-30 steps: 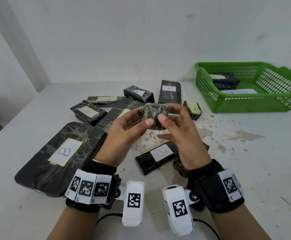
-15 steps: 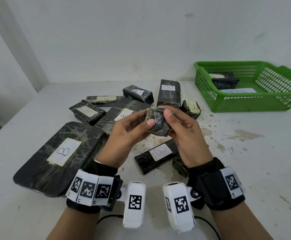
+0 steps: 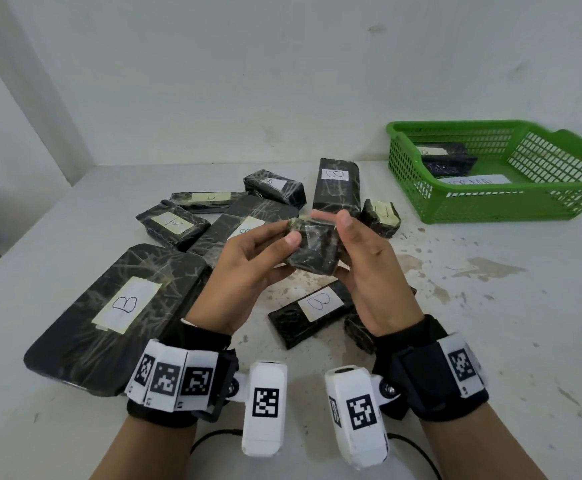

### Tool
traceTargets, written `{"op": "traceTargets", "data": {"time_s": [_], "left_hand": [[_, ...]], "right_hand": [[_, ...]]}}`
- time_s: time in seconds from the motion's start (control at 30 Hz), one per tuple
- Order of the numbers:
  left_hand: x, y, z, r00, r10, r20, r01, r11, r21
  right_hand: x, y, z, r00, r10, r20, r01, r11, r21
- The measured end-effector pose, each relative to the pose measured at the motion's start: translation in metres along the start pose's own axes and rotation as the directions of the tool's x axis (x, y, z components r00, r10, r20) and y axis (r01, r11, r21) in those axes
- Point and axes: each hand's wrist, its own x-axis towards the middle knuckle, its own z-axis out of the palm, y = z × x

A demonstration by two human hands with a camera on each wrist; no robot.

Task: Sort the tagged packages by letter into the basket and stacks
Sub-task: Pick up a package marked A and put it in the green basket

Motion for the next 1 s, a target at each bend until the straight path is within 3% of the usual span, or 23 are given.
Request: {"op": "traceTargets", "data": {"time_s": [0.23, 0.4, 0.63, 0.77, 1.0], "left_hand": [[-0.0009, -0.0014, 0.0015, 0.998, -0.021, 0.058, 0.02, 1.0, 0.013], [-0.0015, -0.0009, 0.0022, 0.999, -0.015, 0.048, 0.016, 1.0, -0.017], [-0.0032, -0.0015, 0.0037, 0.996, 0.021, 0.092, -0.023, 0.999, 0.023], [-0.0024, -0.0023, 0.0048, 0.997, 0.034, 0.065, -0.035, 0.999, 0.01], [-0.0033, 0.0013, 0.0031, 0.997, 0.028, 0.068, -0.025, 0.999, -0.04]], "right_hand": [[0.0002, 0.0072, 0.0025, 0.991, -0.093, -0.1, 0.096, 0.995, 0.022], [-0.0006, 0.0012, 0.001, 0.998, -0.044, -0.048, 0.045, 0.999, 0.007], [-0.0009, 0.0066, 0.0033, 0.992, -0.093, -0.086, 0.093, 0.996, 0.001], [-0.0005, 0.0019, 0.0002, 0.999, -0.037, -0.008, 0.037, 0.999, 0.018], [-0.0024, 0.0084, 0.0062, 0.99, -0.136, -0.046, 0.135, 0.991, -0.016]]}}
